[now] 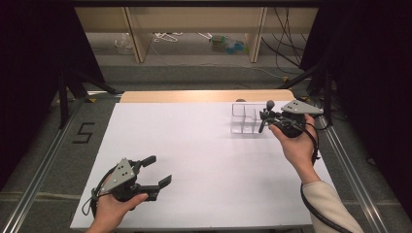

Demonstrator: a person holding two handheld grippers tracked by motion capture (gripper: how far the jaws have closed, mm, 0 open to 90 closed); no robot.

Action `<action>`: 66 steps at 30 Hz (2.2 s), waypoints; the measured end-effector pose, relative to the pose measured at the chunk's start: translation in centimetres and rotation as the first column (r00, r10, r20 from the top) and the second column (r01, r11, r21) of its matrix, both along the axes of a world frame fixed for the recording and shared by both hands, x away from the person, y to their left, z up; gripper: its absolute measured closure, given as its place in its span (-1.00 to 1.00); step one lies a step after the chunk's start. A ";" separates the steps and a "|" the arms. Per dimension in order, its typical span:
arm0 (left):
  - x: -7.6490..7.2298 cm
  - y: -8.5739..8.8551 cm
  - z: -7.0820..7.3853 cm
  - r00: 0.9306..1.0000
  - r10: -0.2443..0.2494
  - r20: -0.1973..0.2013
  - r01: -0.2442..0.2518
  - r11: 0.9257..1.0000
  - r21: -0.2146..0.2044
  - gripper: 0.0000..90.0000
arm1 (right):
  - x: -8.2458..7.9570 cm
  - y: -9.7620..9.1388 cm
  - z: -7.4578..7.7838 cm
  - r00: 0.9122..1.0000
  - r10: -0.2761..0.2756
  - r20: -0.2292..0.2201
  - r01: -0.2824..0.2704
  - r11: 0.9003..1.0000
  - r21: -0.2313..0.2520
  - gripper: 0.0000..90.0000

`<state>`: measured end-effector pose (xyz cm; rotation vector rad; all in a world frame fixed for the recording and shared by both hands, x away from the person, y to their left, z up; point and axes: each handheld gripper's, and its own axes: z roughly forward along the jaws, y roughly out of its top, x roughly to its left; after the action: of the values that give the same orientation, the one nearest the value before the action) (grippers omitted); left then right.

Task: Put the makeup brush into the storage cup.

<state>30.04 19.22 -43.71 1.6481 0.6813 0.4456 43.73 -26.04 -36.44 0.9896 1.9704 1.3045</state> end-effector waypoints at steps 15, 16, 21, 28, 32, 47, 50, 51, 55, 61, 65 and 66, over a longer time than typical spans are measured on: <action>0.0 0.0 0.0 1.000 0.000 0.000 0.000 1.000 -0.001 -0.64 | 0.3 -0.1 0.2 1.000 -0.009 -0.009 0.009 1.000 0.010 0.73; 0.0 0.0 0.0 1.000 -0.001 0.001 0.001 1.000 0.000 -0.64 | 0.3 -0.1 0.2 1.000 -0.002 -0.014 0.002 1.000 0.012 0.72; 0.0 0.0 0.0 1.000 0.000 0.000 0.000 1.000 0.000 -0.64 | 0.5 -0.1 0.3 1.000 -0.005 0.001 0.005 1.000 0.004 0.72; 0.0 0.1 0.0 1.000 -0.001 0.001 0.001 1.000 0.000 -0.64 | 0.7 -0.1 0.4 1.000 -0.010 0.004 0.010 1.000 0.009 0.72; 0.0 0.0 0.0 1.000 0.000 0.000 0.000 1.000 -0.001 -0.64 | 0.8 -0.1 0.4 1.000 -0.016 0.003 0.016 1.000 0.018 0.73; 0.1 0.1 0.0 1.000 -0.004 0.003 0.004 1.000 0.002 -0.64 | 1.2 -0.2 0.5 1.000 -0.018 0.012 0.018 1.000 0.017 0.72; 0.1 0.1 0.0 1.000 -0.005 0.003 0.005 1.000 0.003 -0.64 | 1.3 -0.2 0.6 1.000 -0.014 0.011 0.014 1.000 0.013 0.72; 0.1 0.1 0.0 1.000 -0.005 0.003 0.005 1.000 0.003 -0.64 | 1.3 -0.2 0.6 1.000 -0.016 0.013 0.016 1.000 0.014 0.72; 0.1 0.1 0.0 1.000 -0.005 0.003 0.005 1.000 0.002 -0.64 | 1.4 -0.2 0.6 1.000 -0.026 0.009 0.026 0.999 0.024 0.72; 0.1 0.1 0.0 1.000 -0.005 0.003 0.005 1.000 0.001 -0.64 | 1.6 -0.2 0.6 1.000 -0.031 0.002 0.031 0.999 0.027 0.72; 0.1 0.1 -0.1 1.000 -0.004 0.003 0.004 1.000 0.000 -0.64 | 1.9 -0.3 0.7 0.999 -0.034 0.020 0.034 0.999 0.018 0.72; 0.1 0.1 0.0 1.000 -0.005 0.003 0.005 1.000 0.000 -0.64 | 2.0 -0.3 0.7 0.999 -0.035 0.024 0.034 0.999 0.020 0.72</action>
<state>30.14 19.30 -43.76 1.6490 0.6744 0.4446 45.69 -26.37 -35.79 1.0078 1.9172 1.3137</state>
